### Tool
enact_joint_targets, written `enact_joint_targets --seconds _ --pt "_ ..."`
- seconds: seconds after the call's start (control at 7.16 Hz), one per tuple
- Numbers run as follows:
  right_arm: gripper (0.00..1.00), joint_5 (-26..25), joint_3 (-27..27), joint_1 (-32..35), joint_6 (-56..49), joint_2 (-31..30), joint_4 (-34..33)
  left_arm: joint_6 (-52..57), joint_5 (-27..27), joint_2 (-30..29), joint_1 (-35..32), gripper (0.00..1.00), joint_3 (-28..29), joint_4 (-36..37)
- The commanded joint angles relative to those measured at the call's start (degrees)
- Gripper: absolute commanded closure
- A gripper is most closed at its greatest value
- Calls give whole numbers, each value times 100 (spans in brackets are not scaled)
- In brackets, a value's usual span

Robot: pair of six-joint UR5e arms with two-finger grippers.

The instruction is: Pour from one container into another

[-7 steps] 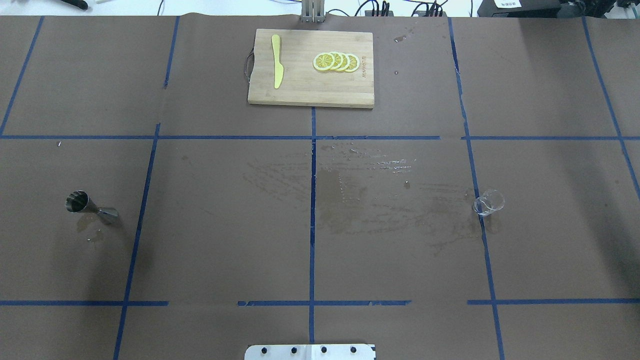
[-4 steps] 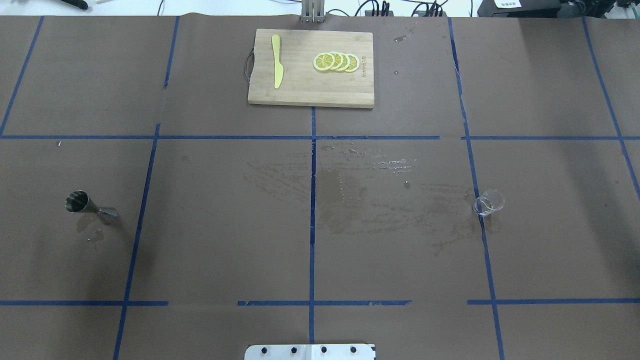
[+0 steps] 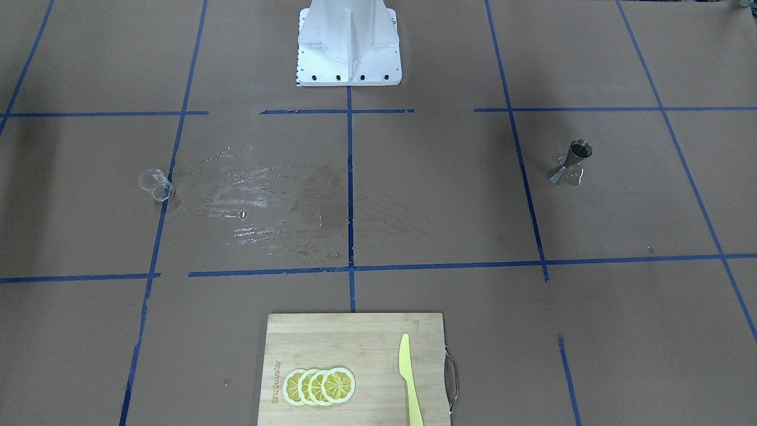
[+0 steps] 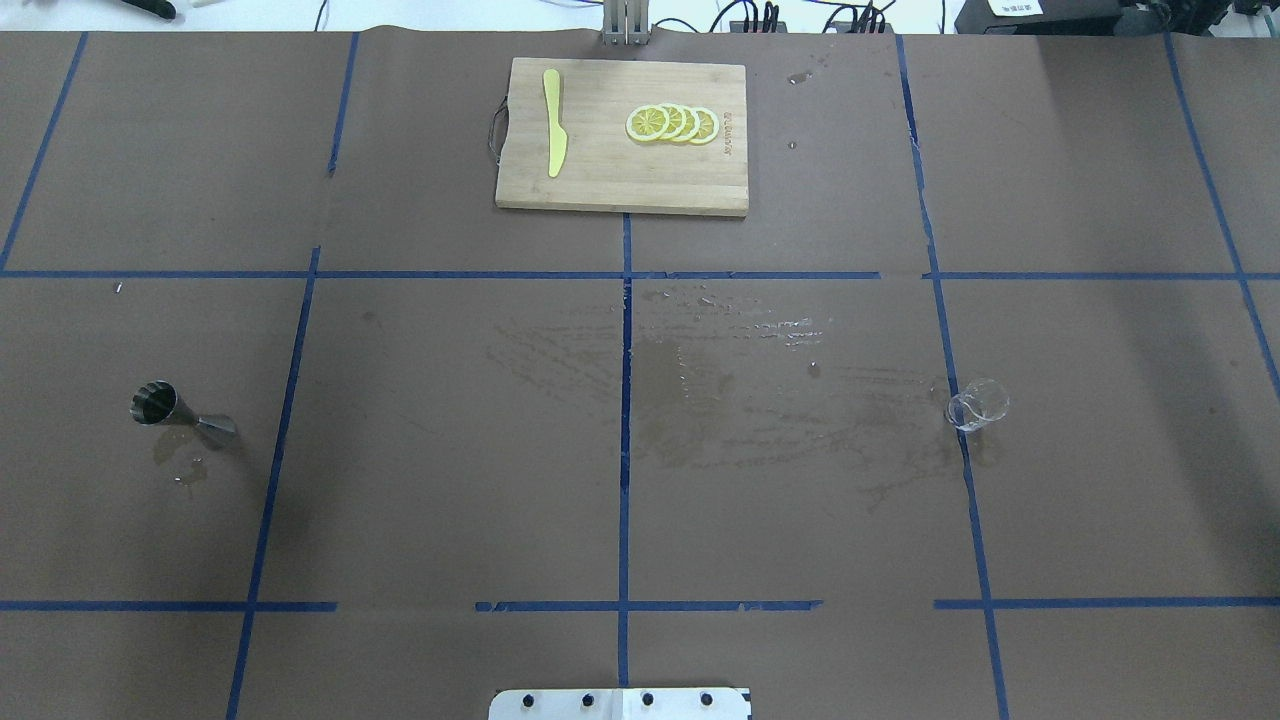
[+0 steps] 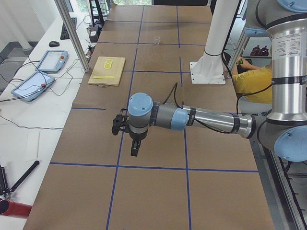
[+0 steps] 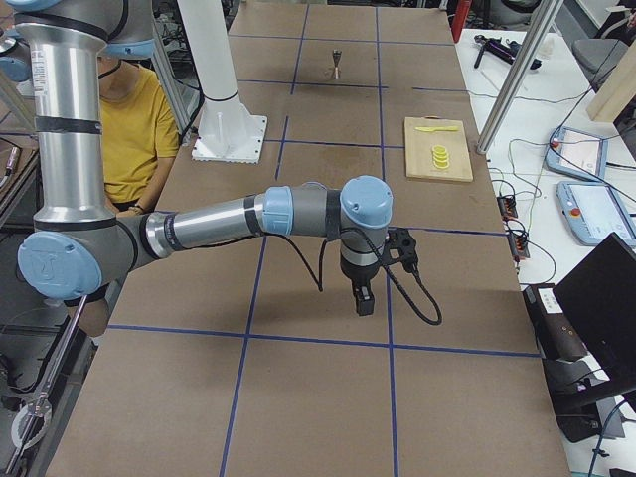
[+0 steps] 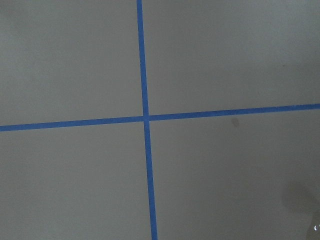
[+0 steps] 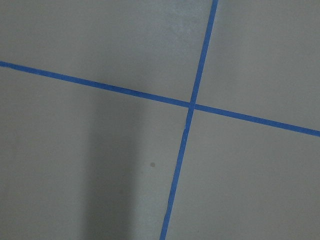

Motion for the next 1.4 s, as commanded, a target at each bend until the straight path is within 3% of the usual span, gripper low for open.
enact_joint_targets --seconds 0.0,0.28,0.84,1.26 --pt "0 -11 12 -80 -15 -57 -1 246 15 563 -84 0 32 9" --pt "0 50 30 -107 -7 -170 34 290 5 530 -75 0 -56 -366" --pt "0 59 39 -133 37 -593 360 316 32 179 -22 0 -12 -325" --pt "0 59 21 -151 72 -593 360 482 50 65 -22 0 -495 1033"
